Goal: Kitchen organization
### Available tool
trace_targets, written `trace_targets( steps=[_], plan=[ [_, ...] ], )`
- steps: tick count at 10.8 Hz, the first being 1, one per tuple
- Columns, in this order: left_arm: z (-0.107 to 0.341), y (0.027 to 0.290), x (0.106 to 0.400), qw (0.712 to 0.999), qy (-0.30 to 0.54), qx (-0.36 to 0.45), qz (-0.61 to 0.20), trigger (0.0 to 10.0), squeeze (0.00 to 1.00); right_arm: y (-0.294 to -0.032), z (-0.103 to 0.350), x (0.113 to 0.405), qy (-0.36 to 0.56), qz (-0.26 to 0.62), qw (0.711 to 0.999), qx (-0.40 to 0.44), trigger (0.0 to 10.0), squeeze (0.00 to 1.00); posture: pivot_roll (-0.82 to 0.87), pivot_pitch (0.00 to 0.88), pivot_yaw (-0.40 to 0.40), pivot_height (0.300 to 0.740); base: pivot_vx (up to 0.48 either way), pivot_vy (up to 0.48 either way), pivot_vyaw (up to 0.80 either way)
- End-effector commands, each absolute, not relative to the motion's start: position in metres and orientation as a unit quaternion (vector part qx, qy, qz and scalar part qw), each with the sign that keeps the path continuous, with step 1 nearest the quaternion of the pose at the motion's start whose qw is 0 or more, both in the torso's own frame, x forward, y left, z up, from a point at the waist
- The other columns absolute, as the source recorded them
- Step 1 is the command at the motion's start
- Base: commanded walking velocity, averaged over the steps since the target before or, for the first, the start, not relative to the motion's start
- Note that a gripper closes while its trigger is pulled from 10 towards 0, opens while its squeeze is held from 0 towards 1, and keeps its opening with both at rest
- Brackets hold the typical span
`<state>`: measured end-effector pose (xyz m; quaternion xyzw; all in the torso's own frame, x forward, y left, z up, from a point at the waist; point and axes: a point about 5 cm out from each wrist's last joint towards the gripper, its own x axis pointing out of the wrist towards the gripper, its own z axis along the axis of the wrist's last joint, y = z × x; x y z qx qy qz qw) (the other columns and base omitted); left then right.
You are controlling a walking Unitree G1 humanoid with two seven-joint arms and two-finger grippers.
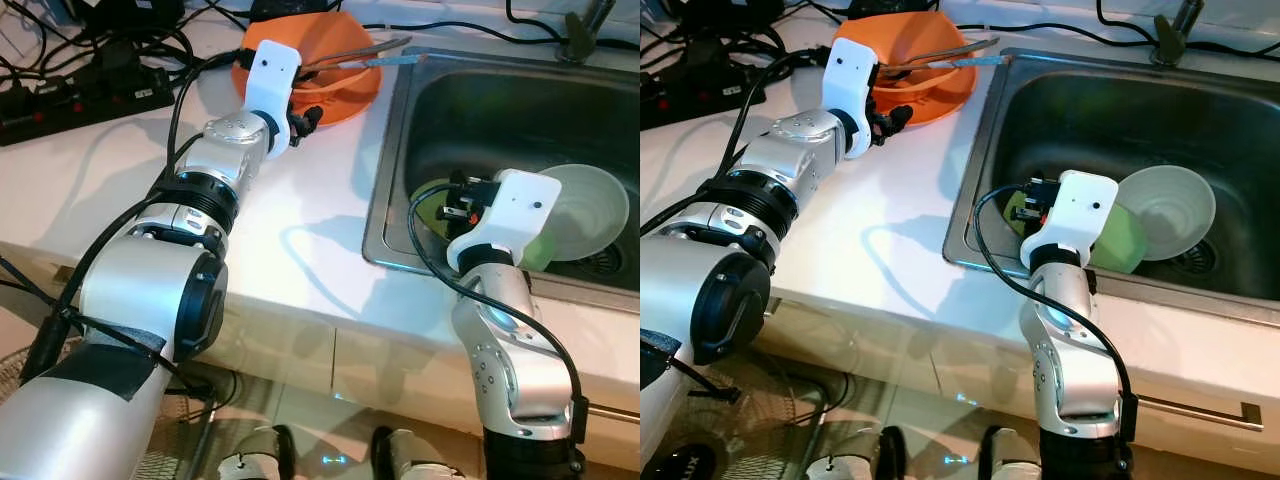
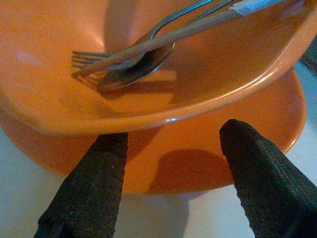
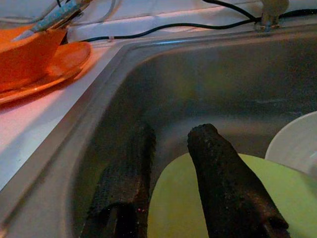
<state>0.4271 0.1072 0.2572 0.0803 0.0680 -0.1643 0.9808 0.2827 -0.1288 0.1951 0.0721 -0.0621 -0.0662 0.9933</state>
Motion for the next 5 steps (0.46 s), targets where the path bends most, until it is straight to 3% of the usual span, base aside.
trace_targets(
  steps=[1, 5],
  plan=[
    [0.242, 0.109, 0.425, 0.976, 0.110, 0.071, -0.172, 10.0, 0.00, -0.124, 0.180, 0.278, -0.023, -0.074, 0.994, 0.082, 10.0, 0.00, -0.21, 0.196, 0.089, 0.719, 0.000, 0.000, 0.00],
    [0.229, 0.112, 0.421, 0.966, 0.162, 0.058, -0.193, 10.0, 0.00, -0.116, 0.179, 0.284, -0.016, -0.056, 0.994, 0.089, 10.0, 0.00, -0.15, 0.205, 0.064, 0.719, 0.000, 0.000, 0.00]
  ],
)
